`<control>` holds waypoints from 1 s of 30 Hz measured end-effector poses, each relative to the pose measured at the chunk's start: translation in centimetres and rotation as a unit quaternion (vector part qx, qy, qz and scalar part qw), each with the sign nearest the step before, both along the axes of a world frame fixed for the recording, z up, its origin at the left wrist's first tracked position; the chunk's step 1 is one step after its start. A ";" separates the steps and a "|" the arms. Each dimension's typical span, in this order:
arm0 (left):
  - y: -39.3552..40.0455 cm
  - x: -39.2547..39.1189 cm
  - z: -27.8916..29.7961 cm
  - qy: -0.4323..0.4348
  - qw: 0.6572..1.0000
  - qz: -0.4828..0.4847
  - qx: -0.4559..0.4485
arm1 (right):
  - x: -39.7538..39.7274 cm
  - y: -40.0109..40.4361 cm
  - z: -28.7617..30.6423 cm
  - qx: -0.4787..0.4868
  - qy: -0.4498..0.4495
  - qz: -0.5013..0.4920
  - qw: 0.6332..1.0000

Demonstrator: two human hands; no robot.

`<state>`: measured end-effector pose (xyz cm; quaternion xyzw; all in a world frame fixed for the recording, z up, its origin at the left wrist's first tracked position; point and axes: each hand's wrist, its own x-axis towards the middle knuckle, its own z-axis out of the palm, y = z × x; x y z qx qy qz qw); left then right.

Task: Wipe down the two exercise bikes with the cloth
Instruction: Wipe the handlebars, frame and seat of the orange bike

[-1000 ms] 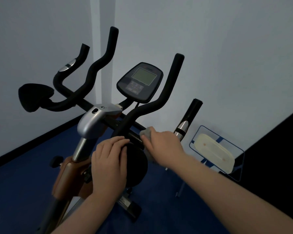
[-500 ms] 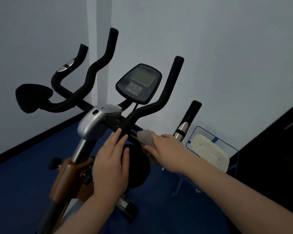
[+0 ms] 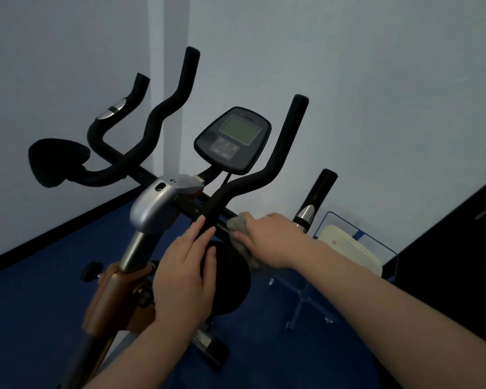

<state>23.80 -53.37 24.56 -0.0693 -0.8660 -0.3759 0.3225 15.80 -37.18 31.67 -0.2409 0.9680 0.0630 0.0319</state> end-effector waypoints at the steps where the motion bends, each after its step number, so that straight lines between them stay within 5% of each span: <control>1: -0.3 -0.1 0.1 0.000 1.000 -0.004 -0.003 | -0.3 -1.0 -0.1 -0.031 -0.029 -0.023 0.999; 3: -1.2 -0.7 0.3 0.003 0.999 -0.032 -0.012 | 0.0 -2.0 -0.6 -0.104 -0.062 -0.060 0.991; 6: -2.0 -1.2 0.1 -0.006 0.997 -0.071 0.004 | 1.3 0.0 -1.0 -0.050 -0.011 -0.018 0.999; 9: -1.5 -0.9 -0.6 -0.071 0.984 -0.061 0.148 | 0.8 0.8 -0.4 0.013 -0.005 -0.007 1.000; 12: -0.9 -0.6 -1.4 -0.098 0.966 -0.060 0.230 | -0.3 -1.3 -0.5 -0.050 -0.063 -0.047 0.996; 14: -0.9 -0.5 -1.6 -0.099 0.964 -0.069 0.237 | 0.1 -1.7 -1.0 -0.109 -0.077 -0.054 0.990; 21: -1.0 -0.5 -1.5 -0.108 0.969 -0.055 0.216 | -0.6 -1.0 -0.2 -0.015 -0.051 -0.041 0.998; 25: -1.0 -0.4 -1.5 -0.112 0.967 -0.058 0.221 | -0.8 -2.7 -0.8 -0.206 -0.141 -0.086 0.964; 30: -1.1 -0.3 -1.2 -0.116 0.972 -0.050 0.198 | 0.3 0.3 -1.2 -0.135 -0.066 -0.060 0.987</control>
